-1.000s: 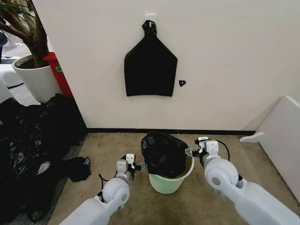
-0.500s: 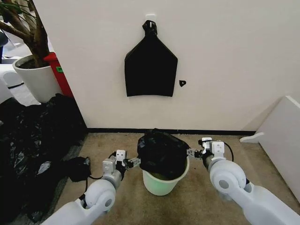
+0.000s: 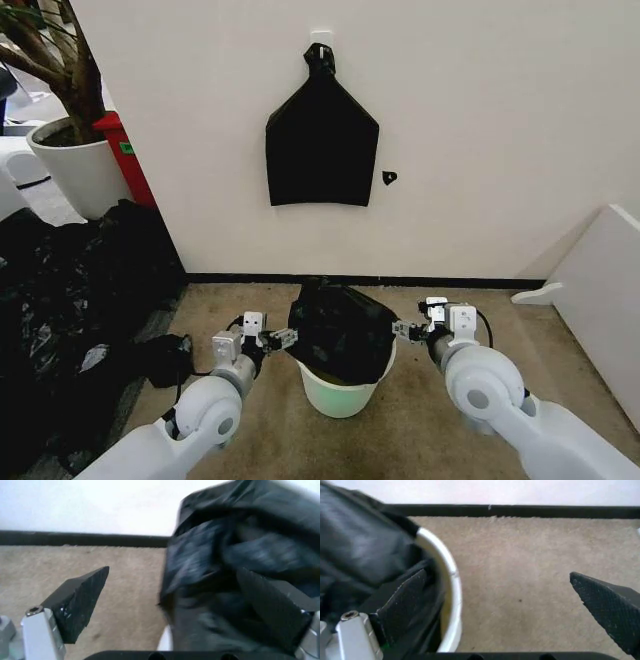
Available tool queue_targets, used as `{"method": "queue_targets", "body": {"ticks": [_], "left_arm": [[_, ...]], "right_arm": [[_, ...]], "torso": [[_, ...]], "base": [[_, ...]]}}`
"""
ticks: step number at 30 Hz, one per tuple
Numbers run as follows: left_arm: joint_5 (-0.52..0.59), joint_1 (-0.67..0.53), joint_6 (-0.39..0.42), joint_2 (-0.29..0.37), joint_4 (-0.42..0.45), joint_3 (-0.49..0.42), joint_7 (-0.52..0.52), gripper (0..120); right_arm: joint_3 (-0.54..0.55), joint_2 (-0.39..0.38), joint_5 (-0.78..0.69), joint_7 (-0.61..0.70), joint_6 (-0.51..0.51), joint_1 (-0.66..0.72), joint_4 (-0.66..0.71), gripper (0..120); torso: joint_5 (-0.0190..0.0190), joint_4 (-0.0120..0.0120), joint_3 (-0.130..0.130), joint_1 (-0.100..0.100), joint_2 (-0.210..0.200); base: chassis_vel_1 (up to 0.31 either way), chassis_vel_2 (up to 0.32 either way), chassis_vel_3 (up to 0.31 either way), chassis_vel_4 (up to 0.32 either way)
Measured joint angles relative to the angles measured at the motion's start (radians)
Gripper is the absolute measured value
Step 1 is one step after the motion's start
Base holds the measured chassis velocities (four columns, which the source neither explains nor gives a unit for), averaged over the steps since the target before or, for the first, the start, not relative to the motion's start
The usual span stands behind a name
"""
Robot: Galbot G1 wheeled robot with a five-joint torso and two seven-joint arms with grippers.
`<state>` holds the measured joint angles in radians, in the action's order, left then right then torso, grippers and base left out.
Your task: Place the garbage bag over the trash bin.
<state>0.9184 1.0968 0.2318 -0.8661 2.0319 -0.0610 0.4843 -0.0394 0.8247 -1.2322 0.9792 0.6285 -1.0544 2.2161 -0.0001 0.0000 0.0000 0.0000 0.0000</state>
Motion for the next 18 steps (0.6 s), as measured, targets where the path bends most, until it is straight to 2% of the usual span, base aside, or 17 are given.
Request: {"method": "queue_targets", "body": {"ticks": [7,12,18], "left_arm": [[0.047,-0.039,0.069,0.005,0.052,-0.005,0.045,100],[0.117,-0.075,0.214,-0.018,0.072,-0.012,0.142,100],[0.141,-0.086,0.261,-0.033,0.065,-0.019,0.213,100]], "right_arm": [[0.002,0.005,-0.029,0.013,-0.003,0.003,0.008,100],[0.018,-0.002,-0.073,0.022,-0.011,0.018,0.043,100],[-0.003,-0.022,-0.084,-0.009,-0.011,0.005,0.088,100]], "torso": [[0.0003,0.0000,0.000,0.000,0.000],[0.0001,0.0000,0.000,0.000,0.000],[0.0001,0.0002,0.000,0.000,0.000]], "base": [[0.000,0.000,0.000,0.000],[0.000,0.000,0.000,0.000],[0.000,0.000,0.000,0.000]]}}
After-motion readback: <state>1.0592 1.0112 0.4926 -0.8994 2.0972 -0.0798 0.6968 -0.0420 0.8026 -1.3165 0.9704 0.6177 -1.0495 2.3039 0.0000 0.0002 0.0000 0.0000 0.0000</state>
